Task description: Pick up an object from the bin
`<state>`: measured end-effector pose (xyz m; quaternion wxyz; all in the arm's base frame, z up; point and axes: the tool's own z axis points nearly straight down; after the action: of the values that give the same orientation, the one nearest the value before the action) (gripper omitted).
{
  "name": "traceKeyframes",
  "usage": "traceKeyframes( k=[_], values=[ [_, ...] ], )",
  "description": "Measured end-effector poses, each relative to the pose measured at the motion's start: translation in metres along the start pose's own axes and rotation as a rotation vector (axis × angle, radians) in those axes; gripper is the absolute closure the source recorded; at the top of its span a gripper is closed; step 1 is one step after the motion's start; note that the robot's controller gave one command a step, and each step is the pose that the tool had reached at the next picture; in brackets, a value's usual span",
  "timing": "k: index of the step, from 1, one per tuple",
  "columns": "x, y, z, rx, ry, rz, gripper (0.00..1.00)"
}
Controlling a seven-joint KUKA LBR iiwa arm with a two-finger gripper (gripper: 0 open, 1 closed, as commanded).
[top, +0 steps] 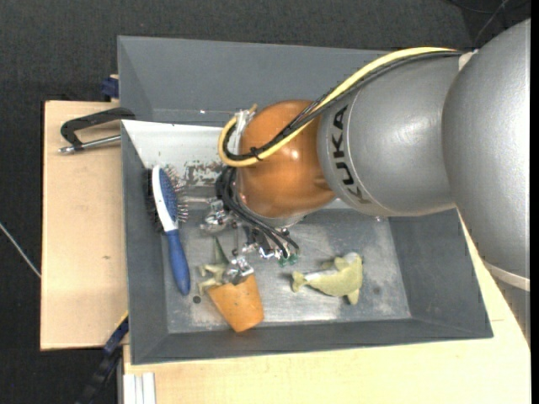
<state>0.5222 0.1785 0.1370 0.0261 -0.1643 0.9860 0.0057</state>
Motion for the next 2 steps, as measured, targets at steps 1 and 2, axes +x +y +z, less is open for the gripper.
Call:
traceKeyframes(
  k=[1,2],
  values=[
    [0.030,-0.002,0.019,0.006,0.046,0.196,0.00],
    [0.028,-0.003,0.064,0.008,0.050,0.275,0.00]
  ],
)
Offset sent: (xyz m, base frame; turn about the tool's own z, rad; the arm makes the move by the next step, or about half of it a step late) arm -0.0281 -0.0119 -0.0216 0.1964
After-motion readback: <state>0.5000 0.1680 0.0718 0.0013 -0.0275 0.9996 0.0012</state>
